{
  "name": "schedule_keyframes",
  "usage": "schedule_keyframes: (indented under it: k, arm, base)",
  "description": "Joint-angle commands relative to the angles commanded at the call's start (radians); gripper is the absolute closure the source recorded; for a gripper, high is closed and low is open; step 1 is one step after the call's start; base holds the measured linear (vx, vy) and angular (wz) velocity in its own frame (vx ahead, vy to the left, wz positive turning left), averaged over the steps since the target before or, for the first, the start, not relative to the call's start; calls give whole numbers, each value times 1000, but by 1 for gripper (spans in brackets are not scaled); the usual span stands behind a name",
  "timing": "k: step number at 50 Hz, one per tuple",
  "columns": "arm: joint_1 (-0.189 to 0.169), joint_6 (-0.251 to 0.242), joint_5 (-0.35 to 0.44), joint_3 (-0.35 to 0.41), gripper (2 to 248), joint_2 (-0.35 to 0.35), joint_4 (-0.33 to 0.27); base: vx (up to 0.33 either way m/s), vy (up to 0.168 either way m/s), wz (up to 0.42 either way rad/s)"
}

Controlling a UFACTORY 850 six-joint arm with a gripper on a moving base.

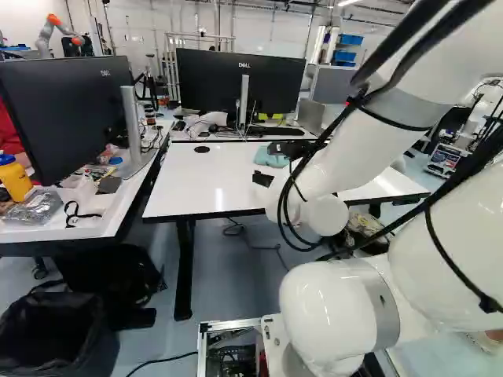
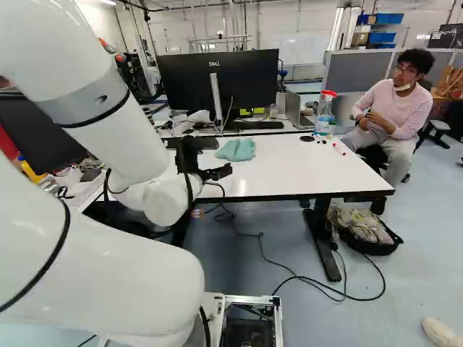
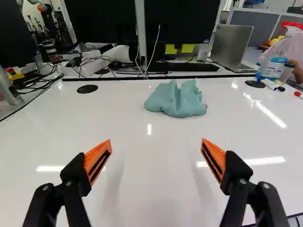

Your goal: Clean the table with the green towel

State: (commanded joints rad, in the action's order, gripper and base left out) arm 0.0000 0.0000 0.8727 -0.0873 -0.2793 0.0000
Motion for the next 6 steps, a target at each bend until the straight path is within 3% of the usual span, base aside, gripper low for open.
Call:
schedule_keyframes:
  k: [6]
  arm:
    - [0, 0, 0, 0, 3, 0, 0]
  base:
    - [0, 0, 0]
